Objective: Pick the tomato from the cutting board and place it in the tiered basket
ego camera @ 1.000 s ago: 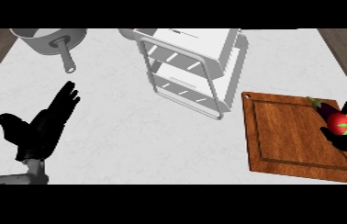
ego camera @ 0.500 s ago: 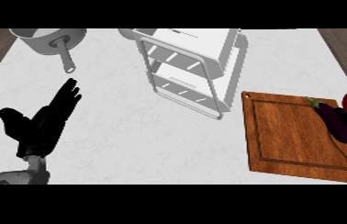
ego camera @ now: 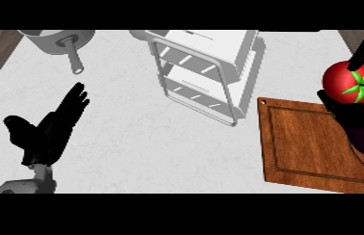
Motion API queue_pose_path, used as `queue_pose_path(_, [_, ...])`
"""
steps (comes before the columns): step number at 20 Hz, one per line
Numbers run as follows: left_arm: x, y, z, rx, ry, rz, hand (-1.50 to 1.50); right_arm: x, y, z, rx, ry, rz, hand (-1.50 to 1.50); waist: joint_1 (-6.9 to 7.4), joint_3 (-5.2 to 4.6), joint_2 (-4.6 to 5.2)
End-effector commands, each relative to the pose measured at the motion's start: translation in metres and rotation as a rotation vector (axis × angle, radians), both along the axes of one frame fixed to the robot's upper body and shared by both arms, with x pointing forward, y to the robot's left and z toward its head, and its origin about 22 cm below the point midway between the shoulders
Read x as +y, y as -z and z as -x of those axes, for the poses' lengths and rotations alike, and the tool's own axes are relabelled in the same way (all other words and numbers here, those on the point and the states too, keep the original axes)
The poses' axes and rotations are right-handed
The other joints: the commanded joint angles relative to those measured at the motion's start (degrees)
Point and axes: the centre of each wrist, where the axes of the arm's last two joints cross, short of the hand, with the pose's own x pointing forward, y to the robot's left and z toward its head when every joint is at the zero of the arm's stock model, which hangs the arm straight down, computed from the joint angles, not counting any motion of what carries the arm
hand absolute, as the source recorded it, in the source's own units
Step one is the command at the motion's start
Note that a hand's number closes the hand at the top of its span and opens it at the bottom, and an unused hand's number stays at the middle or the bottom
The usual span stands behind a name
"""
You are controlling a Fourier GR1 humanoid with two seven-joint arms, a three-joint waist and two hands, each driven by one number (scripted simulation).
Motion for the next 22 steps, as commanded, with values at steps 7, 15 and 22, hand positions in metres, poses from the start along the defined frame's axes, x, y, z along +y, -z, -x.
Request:
queue_pose_path(7, [-0.009, -0.006, -0.019, 0.005, 0.014, -0.005, 0.00, 0.108, -0.036, -0.063, 0.046, 0.004, -0.015, 1.50, 0.49, 0.00, 0.21])
queue_pose_path(15, [-0.004, 0.004, -0.017, -0.004, -0.004, 0.001, 0.00, 0.151, -0.005, -0.080, 0.138, 0.027, -0.033, 1.50, -0.34, 0.04, 0.10])
queue_pose_path(22, [0.006, 0.006, 0.000, 0.015, -0.014, 0.008, 0.00, 0.145, 0.013, -0.099, 0.168, 0.030, -0.016, 1.50, -0.19, 0.06, 0.07])
